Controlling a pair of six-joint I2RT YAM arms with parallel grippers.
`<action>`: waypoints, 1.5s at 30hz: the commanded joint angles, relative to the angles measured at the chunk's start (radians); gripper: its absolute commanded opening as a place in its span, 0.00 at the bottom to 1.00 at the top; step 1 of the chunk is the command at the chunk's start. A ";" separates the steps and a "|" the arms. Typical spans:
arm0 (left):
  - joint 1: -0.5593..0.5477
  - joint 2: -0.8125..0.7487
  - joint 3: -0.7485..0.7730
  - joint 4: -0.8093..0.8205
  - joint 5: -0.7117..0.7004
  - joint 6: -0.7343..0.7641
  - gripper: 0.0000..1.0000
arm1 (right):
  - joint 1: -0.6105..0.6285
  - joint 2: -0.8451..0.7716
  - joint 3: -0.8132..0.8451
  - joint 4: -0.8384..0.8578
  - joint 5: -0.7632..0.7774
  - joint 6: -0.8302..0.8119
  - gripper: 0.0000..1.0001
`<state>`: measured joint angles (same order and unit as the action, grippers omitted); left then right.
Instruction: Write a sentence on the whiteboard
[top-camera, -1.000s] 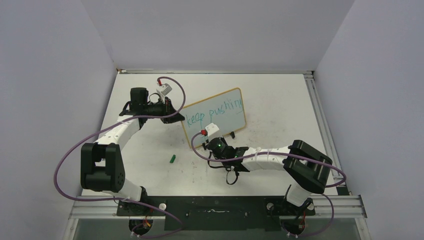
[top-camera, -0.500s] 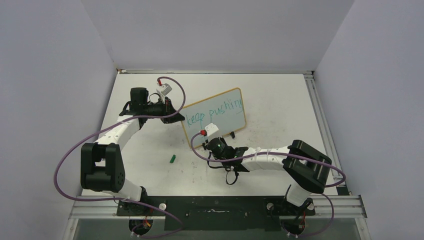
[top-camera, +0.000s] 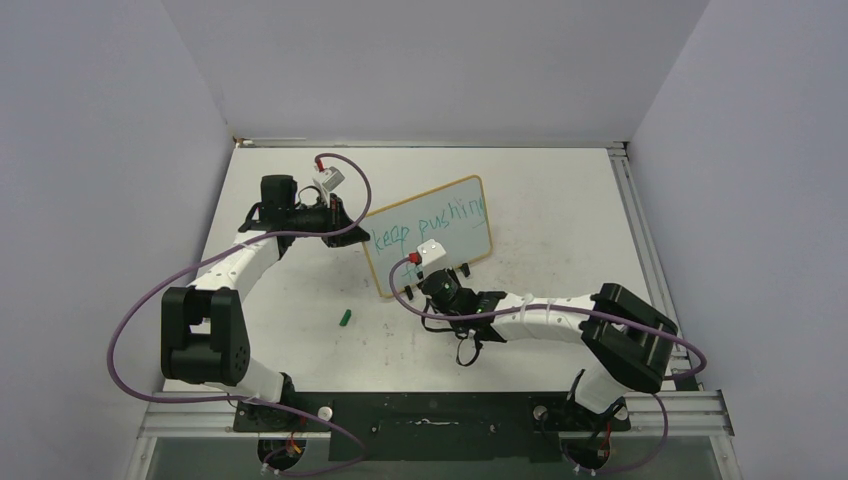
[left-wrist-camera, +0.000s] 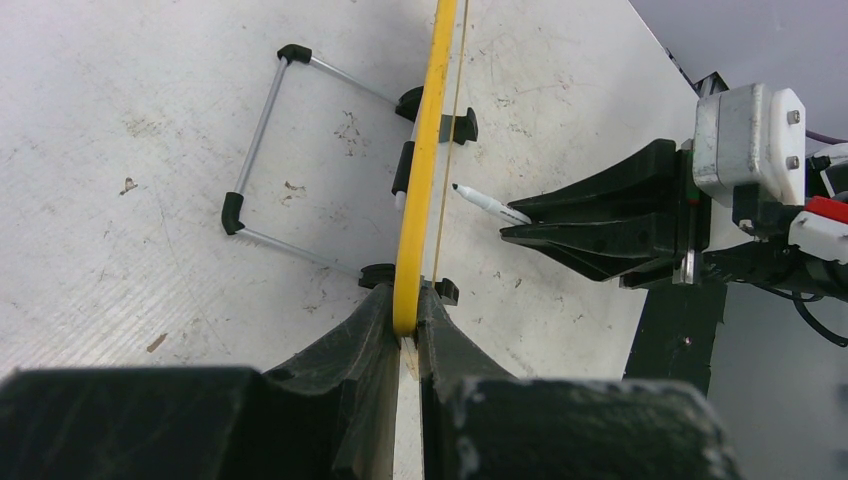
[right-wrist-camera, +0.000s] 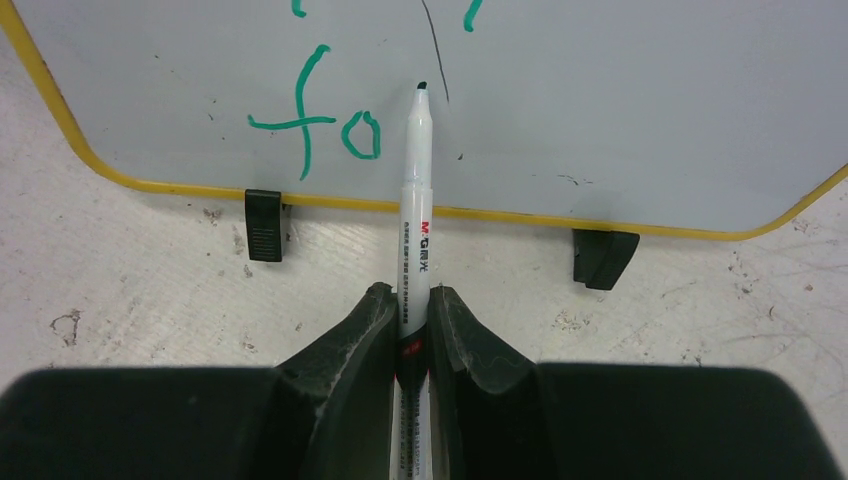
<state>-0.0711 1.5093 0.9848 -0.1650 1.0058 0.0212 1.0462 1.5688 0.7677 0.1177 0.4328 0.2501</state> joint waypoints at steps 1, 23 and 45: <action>-0.002 -0.034 0.042 0.009 -0.012 0.019 0.00 | -0.010 -0.015 0.002 0.037 -0.001 -0.007 0.05; -0.002 -0.032 0.044 0.006 -0.013 0.019 0.00 | -0.010 0.061 0.053 0.008 -0.021 -0.009 0.05; -0.002 -0.034 0.045 0.008 -0.009 0.019 0.00 | -0.013 0.060 -0.009 -0.016 -0.022 0.063 0.05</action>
<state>-0.0711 1.5093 0.9848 -0.1661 0.9993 0.0212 1.0317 1.6199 0.7689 0.0959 0.4026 0.2863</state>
